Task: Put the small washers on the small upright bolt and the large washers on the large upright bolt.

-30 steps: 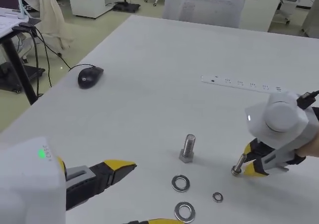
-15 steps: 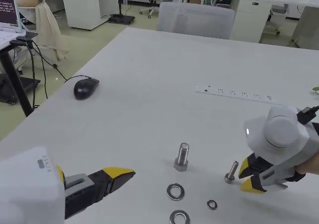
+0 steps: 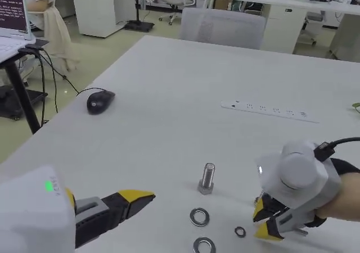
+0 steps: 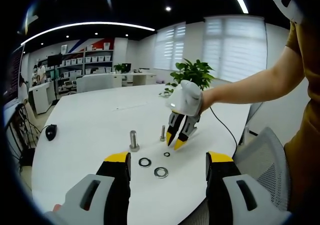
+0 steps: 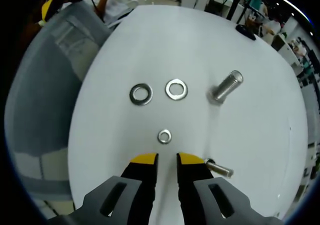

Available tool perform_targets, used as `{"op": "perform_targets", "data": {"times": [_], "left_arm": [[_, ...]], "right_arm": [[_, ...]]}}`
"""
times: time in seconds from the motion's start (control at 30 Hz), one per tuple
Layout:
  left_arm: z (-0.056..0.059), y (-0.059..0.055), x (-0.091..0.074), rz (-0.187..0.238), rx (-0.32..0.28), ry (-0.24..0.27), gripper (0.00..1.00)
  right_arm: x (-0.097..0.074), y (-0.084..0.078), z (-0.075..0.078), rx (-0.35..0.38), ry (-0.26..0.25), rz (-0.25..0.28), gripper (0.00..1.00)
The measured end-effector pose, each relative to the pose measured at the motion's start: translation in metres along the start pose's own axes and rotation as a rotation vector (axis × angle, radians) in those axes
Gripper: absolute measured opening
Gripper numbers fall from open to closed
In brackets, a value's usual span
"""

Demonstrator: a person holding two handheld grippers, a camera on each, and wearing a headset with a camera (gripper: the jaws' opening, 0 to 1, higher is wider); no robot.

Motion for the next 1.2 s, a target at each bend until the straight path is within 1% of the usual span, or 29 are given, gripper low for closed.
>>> {"op": "perform_targets", "data": {"times": [0.17, 0.37, 0.47, 0.5, 0.6, 0.63, 0.87, 0.9, 0.97, 1.2], "left_arm": [[-0.004, -0.001, -0.002, 0.004, -0.010, 0.015, 0.60], [-0.006, -0.002, -0.002, 0.002, -0.016, 0.021, 0.60], [-0.007, -0.001, -0.001, 0.007, -0.020, 0.022, 0.60], [-0.007, -0.001, -0.001, 0.009, -0.020, 0.022, 0.60], [-0.009, -0.002, 0.000, 0.007, -0.021, 0.022, 0.60], [-0.009, -0.002, 0.000, 0.008, -0.024, 0.022, 0.60], [-0.009, -0.004, 0.002, 0.006, -0.030, 0.020, 0.60], [-0.009, -0.004, 0.002, 0.006, -0.029, 0.019, 0.60], [-0.009, -0.004, 0.003, 0.006, -0.028, 0.018, 0.60], [-0.009, -0.003, 0.002, 0.011, -0.026, 0.018, 0.60]], "right_arm": [[0.006, 0.004, 0.000, -0.011, 0.011, -0.002, 0.17], [0.012, 0.009, 0.003, -0.019, 0.020, -0.004, 0.17], [0.014, 0.011, 0.004, -0.021, 0.023, -0.001, 0.18], [0.015, 0.013, 0.004, -0.014, 0.033, 0.003, 0.17], [0.015, 0.014, 0.005, -0.015, 0.037, 0.006, 0.17], [0.015, 0.015, 0.004, -0.010, 0.046, 0.005, 0.17], [0.016, 0.015, 0.003, 0.000, 0.046, 0.001, 0.17], [0.016, 0.016, 0.003, -0.012, 0.044, -0.008, 0.17], [0.016, 0.016, 0.003, -0.013, 0.044, -0.011, 0.17], [0.016, 0.015, 0.002, -0.013, 0.038, -0.007, 0.15]]}}
Point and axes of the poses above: the centre of the closed fingertips' face, and the gripper's own axes: x roughly forward along the fingers, z roughly to its right, y roughly out of its top, the point moved 4 cm from there along -x, roughly backward along the fingers, and after that the axes turned 7 degrees about y, right-handed, at the moved point
